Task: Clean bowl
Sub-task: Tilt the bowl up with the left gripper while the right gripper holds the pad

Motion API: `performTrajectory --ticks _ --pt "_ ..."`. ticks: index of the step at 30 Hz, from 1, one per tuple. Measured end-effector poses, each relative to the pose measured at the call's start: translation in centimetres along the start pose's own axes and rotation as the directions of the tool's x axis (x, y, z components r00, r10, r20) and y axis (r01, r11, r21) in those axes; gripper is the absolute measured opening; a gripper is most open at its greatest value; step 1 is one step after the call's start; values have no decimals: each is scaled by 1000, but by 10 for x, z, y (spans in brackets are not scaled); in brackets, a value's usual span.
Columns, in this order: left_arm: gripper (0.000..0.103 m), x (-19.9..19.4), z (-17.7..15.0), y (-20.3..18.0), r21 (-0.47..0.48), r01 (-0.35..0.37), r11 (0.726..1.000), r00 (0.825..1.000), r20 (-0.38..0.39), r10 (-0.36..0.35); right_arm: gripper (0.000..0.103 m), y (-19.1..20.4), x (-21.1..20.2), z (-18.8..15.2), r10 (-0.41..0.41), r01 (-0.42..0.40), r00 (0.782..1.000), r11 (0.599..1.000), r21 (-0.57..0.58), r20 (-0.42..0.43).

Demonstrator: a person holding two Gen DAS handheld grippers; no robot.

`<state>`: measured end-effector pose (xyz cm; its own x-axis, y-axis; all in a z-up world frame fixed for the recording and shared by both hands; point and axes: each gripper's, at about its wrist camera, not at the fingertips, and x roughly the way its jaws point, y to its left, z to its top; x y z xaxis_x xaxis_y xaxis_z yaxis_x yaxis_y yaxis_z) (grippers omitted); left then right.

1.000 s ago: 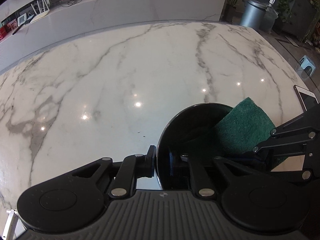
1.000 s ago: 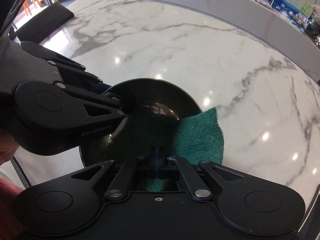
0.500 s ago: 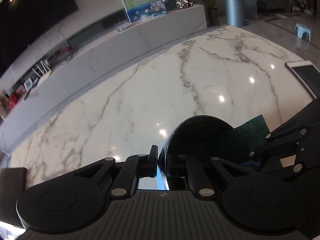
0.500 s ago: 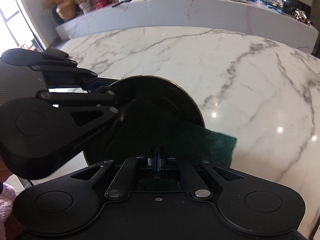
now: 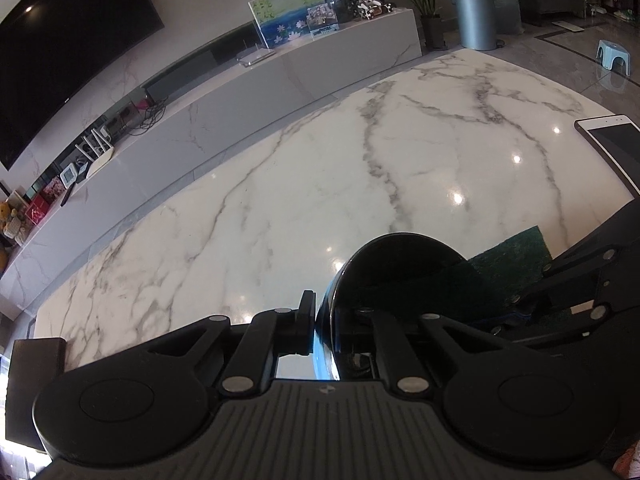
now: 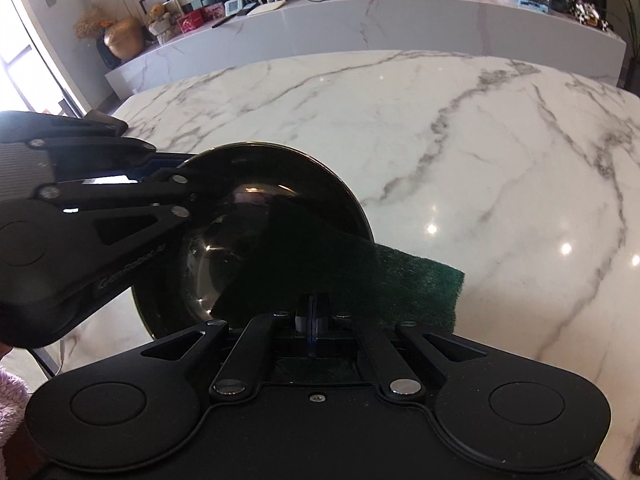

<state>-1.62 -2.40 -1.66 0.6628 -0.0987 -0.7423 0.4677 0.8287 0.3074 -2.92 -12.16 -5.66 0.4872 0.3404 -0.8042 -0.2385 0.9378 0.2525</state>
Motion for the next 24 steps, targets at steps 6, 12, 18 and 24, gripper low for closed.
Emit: performTrajectory --ticks 6,12,18,24 --pt "9 -3 -1 -7 19 -9 1000 1000 27 8 0 -8 4 -3 19 -18 1000 999 45 -16" --pt "9 -3 -3 -5 18 -2 1000 1000 27 1 0 -8 4 -4 24 -23 1000 998 54 -12" --pt "14 -3 -3 -9 85 22 996 1000 15 -23 0 -8 9 -2 10 -9 999 999 32 -36" --pt "18 6 -9 -10 172 77 982 997 -34 -72 0 -7 11 -2 7 -6 999 1000 14 -51"
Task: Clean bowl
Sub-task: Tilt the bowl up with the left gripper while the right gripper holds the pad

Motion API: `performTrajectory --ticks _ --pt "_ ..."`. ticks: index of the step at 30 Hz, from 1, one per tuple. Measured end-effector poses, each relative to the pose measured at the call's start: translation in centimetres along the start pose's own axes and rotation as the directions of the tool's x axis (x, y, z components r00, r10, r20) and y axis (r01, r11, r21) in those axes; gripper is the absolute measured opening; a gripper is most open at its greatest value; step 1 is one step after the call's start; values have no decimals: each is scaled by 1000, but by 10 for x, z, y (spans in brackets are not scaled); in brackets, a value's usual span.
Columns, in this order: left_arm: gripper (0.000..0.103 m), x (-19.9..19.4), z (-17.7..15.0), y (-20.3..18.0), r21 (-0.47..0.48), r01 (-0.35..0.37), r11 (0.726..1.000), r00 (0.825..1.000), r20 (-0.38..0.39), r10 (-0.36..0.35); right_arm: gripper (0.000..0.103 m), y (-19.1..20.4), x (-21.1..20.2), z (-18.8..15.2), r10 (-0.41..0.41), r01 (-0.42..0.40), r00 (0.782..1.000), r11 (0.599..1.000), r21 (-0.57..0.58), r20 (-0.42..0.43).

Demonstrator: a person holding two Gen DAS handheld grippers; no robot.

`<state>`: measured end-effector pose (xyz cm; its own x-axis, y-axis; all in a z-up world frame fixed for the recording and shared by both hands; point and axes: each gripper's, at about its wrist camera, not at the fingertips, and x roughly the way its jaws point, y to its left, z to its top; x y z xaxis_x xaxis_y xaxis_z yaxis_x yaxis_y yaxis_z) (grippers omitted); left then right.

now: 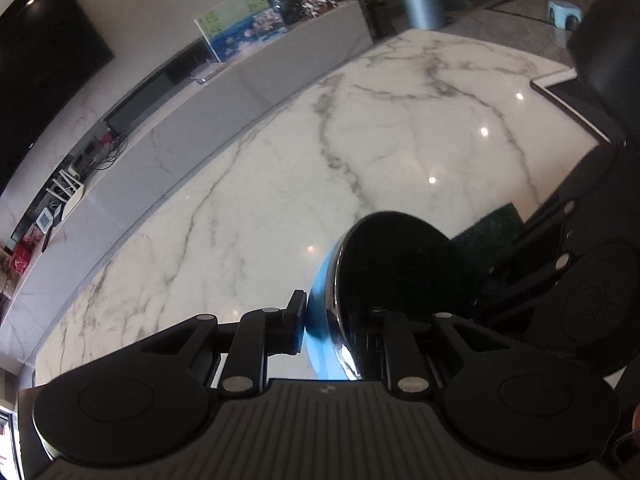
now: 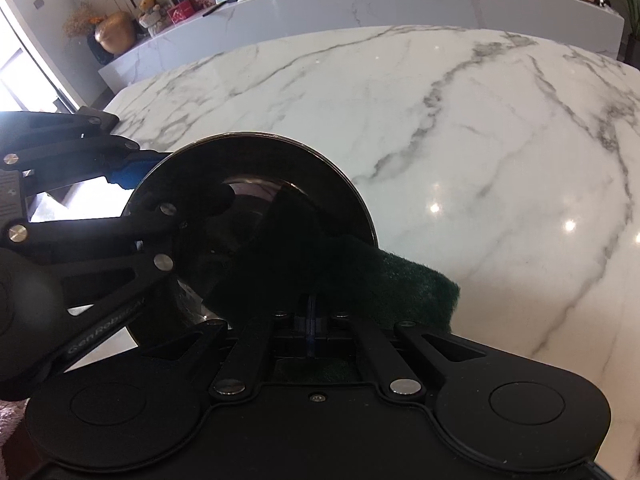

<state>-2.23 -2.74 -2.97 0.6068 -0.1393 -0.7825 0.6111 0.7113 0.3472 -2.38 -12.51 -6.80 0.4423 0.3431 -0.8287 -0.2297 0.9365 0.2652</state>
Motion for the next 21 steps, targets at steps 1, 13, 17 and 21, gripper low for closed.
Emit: performTrajectory --ticks 1,13,17,21 --pt "18 2 -2 1 7 8 1000 1000 -11 -7 0 0 0 0 3 -3 1000 1000 -1 -2" --pt "20 4 -4 2 42 6 999 997 -73 -3 0 3 3 3 35 -35 999 999 -27 -22" --pt "20 6 -8 5 -12 11 1000 999 -43 -11 0 0 3 3 48 -48 998 999 -21 -27" --pt "19 7 -8 15 -82 36 996 998 -48 -40 0 -1 4 6 54 -55 998 998 -13 -30"
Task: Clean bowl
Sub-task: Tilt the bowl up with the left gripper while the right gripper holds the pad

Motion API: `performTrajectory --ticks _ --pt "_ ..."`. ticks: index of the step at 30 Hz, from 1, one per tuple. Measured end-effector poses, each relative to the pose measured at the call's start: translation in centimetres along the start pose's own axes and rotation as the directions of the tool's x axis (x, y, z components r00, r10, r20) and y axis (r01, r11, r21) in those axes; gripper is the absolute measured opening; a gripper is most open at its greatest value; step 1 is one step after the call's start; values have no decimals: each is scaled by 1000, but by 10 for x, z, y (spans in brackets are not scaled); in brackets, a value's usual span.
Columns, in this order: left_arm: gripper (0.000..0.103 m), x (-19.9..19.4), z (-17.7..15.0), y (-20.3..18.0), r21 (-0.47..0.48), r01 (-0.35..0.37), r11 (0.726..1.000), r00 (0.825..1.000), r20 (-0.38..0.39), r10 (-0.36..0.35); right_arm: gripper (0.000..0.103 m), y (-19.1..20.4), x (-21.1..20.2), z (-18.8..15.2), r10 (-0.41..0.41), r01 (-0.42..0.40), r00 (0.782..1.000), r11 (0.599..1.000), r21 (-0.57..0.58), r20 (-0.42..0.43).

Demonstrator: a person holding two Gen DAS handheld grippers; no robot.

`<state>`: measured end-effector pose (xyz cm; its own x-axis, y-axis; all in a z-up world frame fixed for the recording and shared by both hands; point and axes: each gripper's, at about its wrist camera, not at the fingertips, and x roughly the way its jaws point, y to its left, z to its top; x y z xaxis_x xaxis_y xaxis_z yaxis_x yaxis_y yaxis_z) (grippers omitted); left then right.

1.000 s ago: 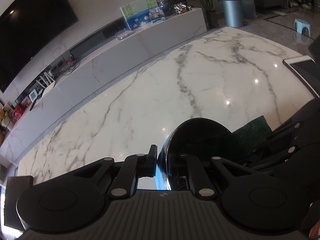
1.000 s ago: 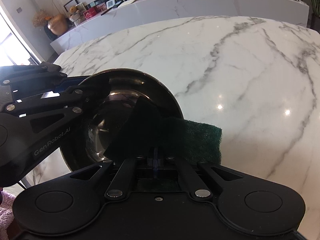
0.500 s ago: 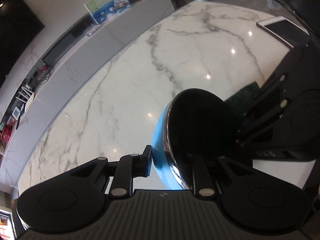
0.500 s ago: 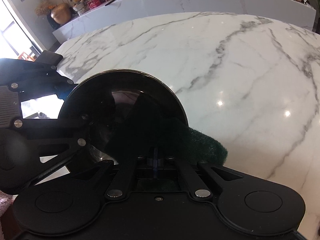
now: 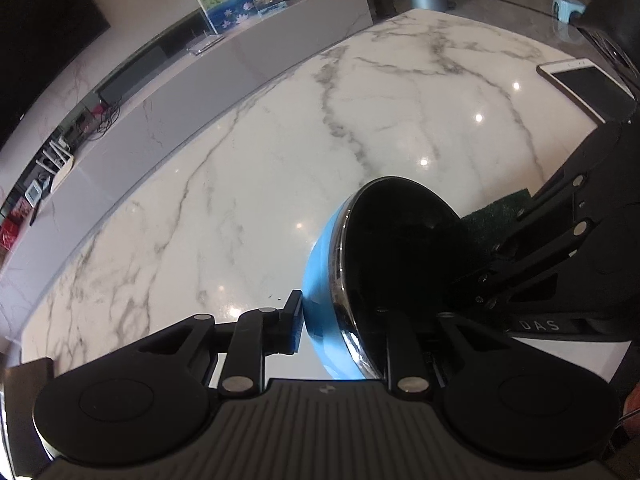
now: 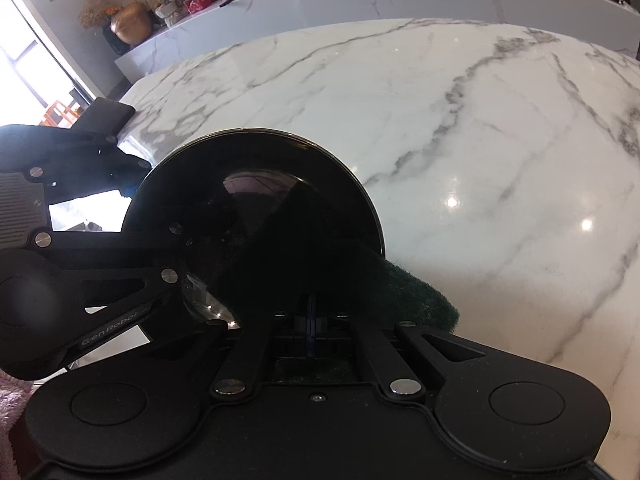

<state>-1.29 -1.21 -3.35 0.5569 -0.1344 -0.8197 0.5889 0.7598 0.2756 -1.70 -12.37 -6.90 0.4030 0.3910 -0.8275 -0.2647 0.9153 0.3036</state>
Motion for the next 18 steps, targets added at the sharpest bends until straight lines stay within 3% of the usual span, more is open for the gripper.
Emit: performTrajectory --ticks 10,18 --pt "18 -3 -5 22 -192 -28 981 998 -55 18 0 7 5 17 16 -16 1000 999 -47 -11" --pt "17 0 -20 60 -424 -75 903 993 -113 29 0 30 16 39 65 -65 998 990 -125 2"
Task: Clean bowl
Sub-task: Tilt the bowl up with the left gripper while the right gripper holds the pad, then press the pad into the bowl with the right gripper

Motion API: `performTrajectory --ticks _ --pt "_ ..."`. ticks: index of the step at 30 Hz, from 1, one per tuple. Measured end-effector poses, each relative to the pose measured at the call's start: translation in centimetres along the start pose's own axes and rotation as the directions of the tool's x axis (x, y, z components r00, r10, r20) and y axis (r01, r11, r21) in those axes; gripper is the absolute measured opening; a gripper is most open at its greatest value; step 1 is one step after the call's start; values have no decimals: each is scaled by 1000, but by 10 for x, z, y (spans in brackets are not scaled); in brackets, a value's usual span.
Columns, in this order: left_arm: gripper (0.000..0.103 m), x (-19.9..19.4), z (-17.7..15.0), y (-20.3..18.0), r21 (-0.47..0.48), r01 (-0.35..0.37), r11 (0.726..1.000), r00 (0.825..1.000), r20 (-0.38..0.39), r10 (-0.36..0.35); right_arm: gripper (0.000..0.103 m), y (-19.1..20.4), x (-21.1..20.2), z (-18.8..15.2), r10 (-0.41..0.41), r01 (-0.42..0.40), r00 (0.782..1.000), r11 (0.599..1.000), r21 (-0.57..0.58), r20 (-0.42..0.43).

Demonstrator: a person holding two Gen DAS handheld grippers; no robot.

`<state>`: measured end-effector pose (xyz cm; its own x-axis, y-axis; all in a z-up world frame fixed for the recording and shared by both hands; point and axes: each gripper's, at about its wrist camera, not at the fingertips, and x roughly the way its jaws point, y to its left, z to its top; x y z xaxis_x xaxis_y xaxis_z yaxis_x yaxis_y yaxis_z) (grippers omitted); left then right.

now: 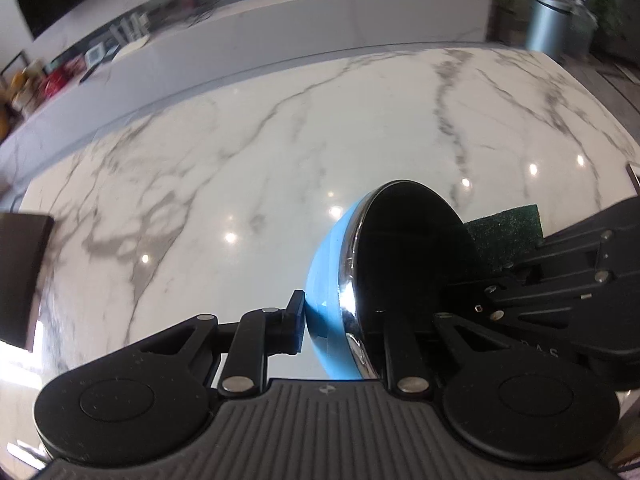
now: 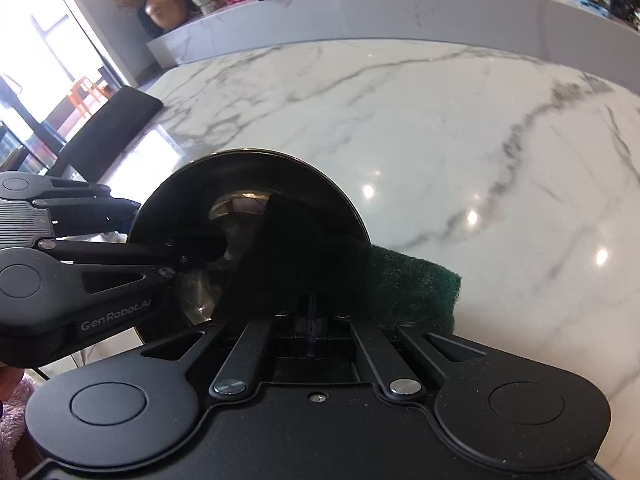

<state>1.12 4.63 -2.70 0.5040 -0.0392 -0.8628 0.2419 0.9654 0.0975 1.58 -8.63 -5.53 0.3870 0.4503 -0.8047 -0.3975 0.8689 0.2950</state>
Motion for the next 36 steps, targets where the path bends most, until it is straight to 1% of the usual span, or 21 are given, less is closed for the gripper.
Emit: performTrajectory --ticks 2,4,6,8,9,13,16,17,19,20,26,30,33,36 --pt "17 1 0 7 -34 -2 999 1000 -7 2 1 5 0 6 18 -18 1000 1000 -11 8" --pt "17 1 0 12 -59 4 998 1000 -14 -5 9 11 -3 9 17 -17 1000 999 -27 14" --pt "17 2 0 15 -75 9 997 1000 -18 -11 13 17 -7 12 15 -14 1000 999 -46 20" --pt "17 2 0 17 -83 16 996 1000 -18 -18 13 20 -10 14 4 -3 1000 998 -59 21" --pt "17 3 0 18 -87 20 996 1000 -19 -22 15 21 -14 14 -4 5 1000 998 -64 23" --pt "17 4 -1 21 -95 31 995 999 -24 -33 32 22 -32 15 -26 29 999 997 -72 43" --pt "17 4 -1 25 -104 28 994 999 -29 -31 38 22 -42 21 -62 66 997 994 -86 52" --pt "17 4 -1 26 -106 27 994 999 -30 -30 39 22 -43 23 -72 76 996 993 -91 53" --pt "17 4 -1 29 -111 27 993 999 -32 -31 39 23 -42 24 -120 123 992 987 -108 35" --pt "17 4 -1 30 -114 30 993 999 -33 -34 39 23 -39 24 -126 128 992 986 -105 22" --pt "17 6 -3 35 -116 42 992 998 -38 -47 39 19 -9 23 -120 117 991 992 -49 -57" --pt "18 5 -4 37 -107 19 994 999 -37 -23 40 21 3 26 -117 115 991 993 -35 -59" --pt "19 6 -5 41 -115 32 993 999 -38 -36 40 24 7 31 -120 118 991 992 -40 -62" --pt "19 8 -6 45 -123 41 992 998 -41 -46 45 32 11 37 -137 133 988 989 -71 -67"
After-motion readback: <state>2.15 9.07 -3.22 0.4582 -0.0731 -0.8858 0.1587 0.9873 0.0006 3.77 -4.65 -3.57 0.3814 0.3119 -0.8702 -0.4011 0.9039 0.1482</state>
